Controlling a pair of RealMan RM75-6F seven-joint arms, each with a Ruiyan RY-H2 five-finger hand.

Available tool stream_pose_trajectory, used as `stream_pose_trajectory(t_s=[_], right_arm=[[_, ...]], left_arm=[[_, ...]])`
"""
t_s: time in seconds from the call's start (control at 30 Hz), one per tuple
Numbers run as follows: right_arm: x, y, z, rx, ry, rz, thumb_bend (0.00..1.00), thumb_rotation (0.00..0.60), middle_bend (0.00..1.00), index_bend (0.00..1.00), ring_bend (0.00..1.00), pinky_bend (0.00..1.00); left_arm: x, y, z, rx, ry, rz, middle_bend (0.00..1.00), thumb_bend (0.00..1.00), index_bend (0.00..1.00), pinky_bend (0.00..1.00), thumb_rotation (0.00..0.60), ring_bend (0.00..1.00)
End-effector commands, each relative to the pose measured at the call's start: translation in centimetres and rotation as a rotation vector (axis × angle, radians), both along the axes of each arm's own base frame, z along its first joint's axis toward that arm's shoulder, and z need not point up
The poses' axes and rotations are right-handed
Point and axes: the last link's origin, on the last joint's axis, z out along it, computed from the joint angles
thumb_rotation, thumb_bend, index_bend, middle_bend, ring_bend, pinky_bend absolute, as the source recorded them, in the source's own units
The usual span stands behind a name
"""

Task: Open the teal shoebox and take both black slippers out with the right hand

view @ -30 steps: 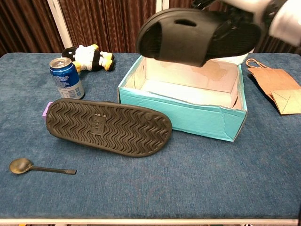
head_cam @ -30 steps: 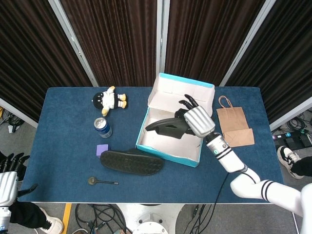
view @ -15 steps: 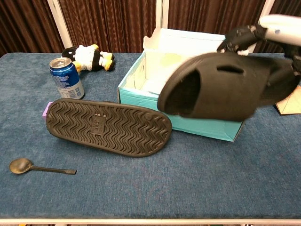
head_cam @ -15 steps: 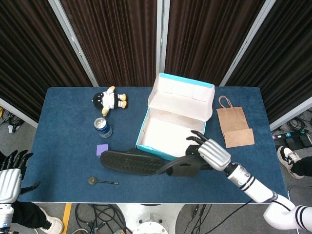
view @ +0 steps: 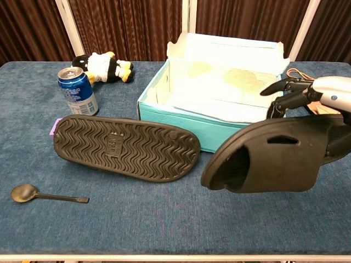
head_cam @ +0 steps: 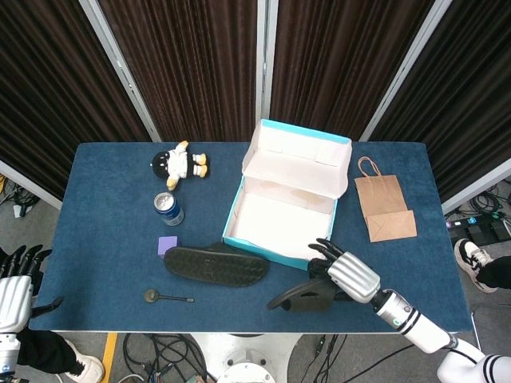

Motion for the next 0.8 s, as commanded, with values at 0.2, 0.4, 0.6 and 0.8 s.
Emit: stream_pose_trajectory(t_s=[0.2,0.4,0.6,0.8], right_arm=[[-1.0,0.2,-2.3,-0.12,0.164,0.023,0.09,0.6,0.0,0.0,0.0,0.0],[-0.6,-0.4,-2.5,-0.171,0.207,0.002,0.0,0.6,0.0,0.0,0.0,0.0],[-0.9,-1.0,-1.8,-0.216,0.282,0.006,0.0,0.6,0.0,0.0,0.0,0.0],[-1.7,-2.0,0.9,-0.274,0.382,0.014,0.0,0.6,0.0,0.0,0.0,0.0]], left_arm=[[-0.1,-0.1,0.0,0.002,-0.003,0.003,0.1,0.0,0.18,0.11,0.6,0.02],[-0.2,-0.1,-0.1,0.001,-0.007,0.005,0.1,0.0,0.18,0.11,0.6,0.02],[-0.4,-0.3,-0.1,0.003,-0.008,0.01,0.1,0.0,0.18,0.11,0.6,0.02],[-0.4,-0.2,-0.1,0.006,-0.008,0.004,0.1,0.0,0.18,0.11,0.6,0.02]])
